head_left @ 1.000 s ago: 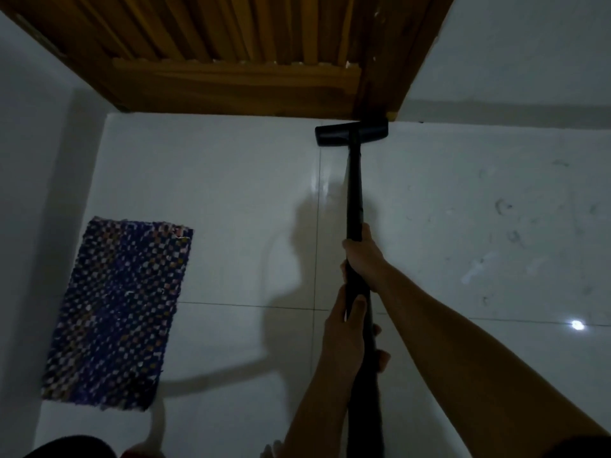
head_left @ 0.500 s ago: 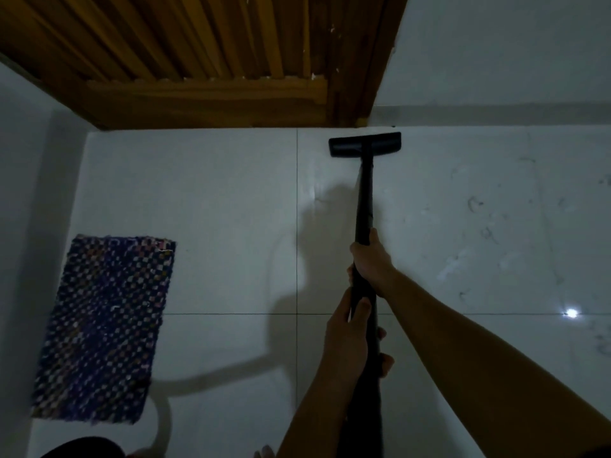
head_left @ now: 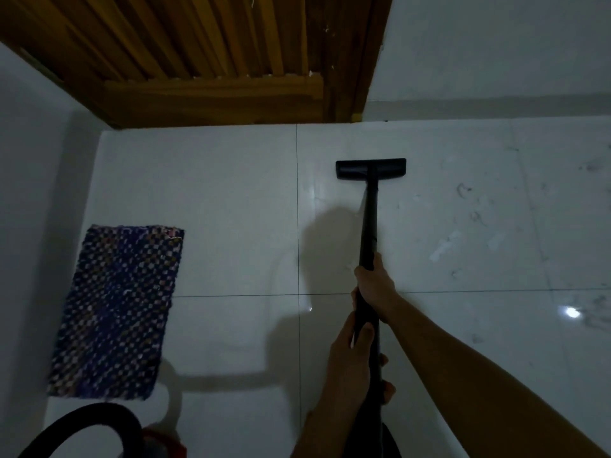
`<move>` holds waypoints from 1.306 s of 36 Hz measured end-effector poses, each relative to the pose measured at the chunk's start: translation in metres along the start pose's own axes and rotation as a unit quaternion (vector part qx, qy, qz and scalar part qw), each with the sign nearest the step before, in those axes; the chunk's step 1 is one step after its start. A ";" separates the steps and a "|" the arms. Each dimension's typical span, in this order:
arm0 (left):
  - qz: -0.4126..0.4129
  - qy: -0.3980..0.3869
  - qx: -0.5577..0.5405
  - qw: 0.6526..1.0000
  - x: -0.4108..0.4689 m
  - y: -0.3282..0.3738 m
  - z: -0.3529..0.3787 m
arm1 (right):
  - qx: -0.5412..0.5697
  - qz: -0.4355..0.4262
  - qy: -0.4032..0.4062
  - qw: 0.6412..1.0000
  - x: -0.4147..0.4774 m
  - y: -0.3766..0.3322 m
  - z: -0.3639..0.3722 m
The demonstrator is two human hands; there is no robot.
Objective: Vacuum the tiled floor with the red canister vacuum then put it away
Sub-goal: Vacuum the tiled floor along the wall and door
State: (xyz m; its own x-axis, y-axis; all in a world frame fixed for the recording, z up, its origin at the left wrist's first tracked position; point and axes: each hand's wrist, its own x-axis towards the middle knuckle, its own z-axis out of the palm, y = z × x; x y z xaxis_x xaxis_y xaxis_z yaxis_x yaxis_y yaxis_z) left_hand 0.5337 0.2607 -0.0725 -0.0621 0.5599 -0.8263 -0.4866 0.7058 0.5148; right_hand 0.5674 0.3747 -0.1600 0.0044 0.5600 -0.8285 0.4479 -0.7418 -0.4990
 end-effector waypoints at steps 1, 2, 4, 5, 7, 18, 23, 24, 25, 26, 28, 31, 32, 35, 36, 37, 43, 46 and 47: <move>0.002 -0.001 0.006 1.000 -0.004 -0.005 -0.003 | 0.000 0.000 0.003 1.000 -0.005 0.005 0.002; 0.004 -0.004 0.010 1.000 -0.008 -0.009 -0.005 | -0.002 -0.002 0.005 1.000 -0.010 0.010 0.003; 0.008 -0.012 0.011 1.000 -0.016 -0.020 -0.010 | -0.006 -0.008 0.006 1.000 -0.020 0.019 0.006; 0.008 -0.011 0.010 1.000 -0.019 -0.025 -0.012 | -0.005 -0.008 0.006 1.000 -0.025 0.024 0.007; 0.006 -0.006 0.016 1.000 -0.028 -0.035 -0.015 | -0.004 -0.006 0.007 1.000 -0.034 0.034 0.010; 0.001 -0.001 0.049 0.999 -0.067 -0.090 -0.024 | -0.009 -0.004 0.013 1.000 -0.067 0.095 0.014; -0.007 0.015 0.045 0.999 -0.079 -0.115 -0.019 | -0.025 -0.004 0.014 1.000 -0.077 0.120 0.009; -0.005 0.017 0.047 0.999 -0.081 -0.120 -0.017 | -0.026 -0.003 0.012 1.000 -0.079 0.124 0.007; -0.004 0.020 0.046 0.999 -0.083 -0.125 -0.016 | -0.027 -0.003 0.010 1.000 -0.082 0.129 0.005; -0.005 0.022 0.044 0.999 -0.086 -0.130 -0.015 | -0.029 -0.003 0.008 1.000 -0.084 0.133 0.003; -0.009 0.024 0.046 0.999 -0.092 -0.139 -0.011 | -0.031 -0.006 0.004 1.000 -0.091 0.142 -0.001; 0.001 0.026 0.058 0.998 -0.102 -0.154 -0.005 | -0.024 -0.005 0.001 1.000 -0.102 0.156 -0.009; 0.002 0.026 0.061 0.998 -0.106 -0.159 -0.002 | -0.026 -0.004 0.001 1.000 -0.106 0.161 -0.011; 0.001 0.031 0.060 0.998 -0.121 -0.172 0.004 | -0.037 -0.001 -0.001 0.999 -0.117 0.175 -0.017; 0.001 0.035 0.061 0.997 -0.126 -0.176 0.005 | -0.037 0.001 -0.003 0.999 -0.120 0.179 -0.018; 0.001 0.035 0.063 0.997 -0.131 -0.179 0.006 | -0.036 0.004 -0.005 0.999 -0.124 0.184 -0.018; -0.004 0.030 0.048 0.998 -0.155 -0.205 0.001 | -0.049 0.008 -0.015 0.999 -0.147 0.213 -0.015; -0.003 0.027 0.030 0.999 -0.162 -0.221 -0.008 | -0.048 0.011 -0.017 0.999 -0.156 0.227 -0.008; -0.004 0.024 0.027 0.999 -0.164 -0.226 -0.011 | -0.050 0.013 -0.015 0.999 -0.158 0.233 -0.006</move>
State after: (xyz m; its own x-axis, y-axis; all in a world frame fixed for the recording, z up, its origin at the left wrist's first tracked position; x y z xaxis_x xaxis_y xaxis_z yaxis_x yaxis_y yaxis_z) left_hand 0.6442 0.0047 -0.0555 -0.0996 0.5334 -0.8400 -0.4395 0.7338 0.5181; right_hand 0.6762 0.1159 -0.1437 -0.0098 0.5285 -0.8489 0.5350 -0.7144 -0.4509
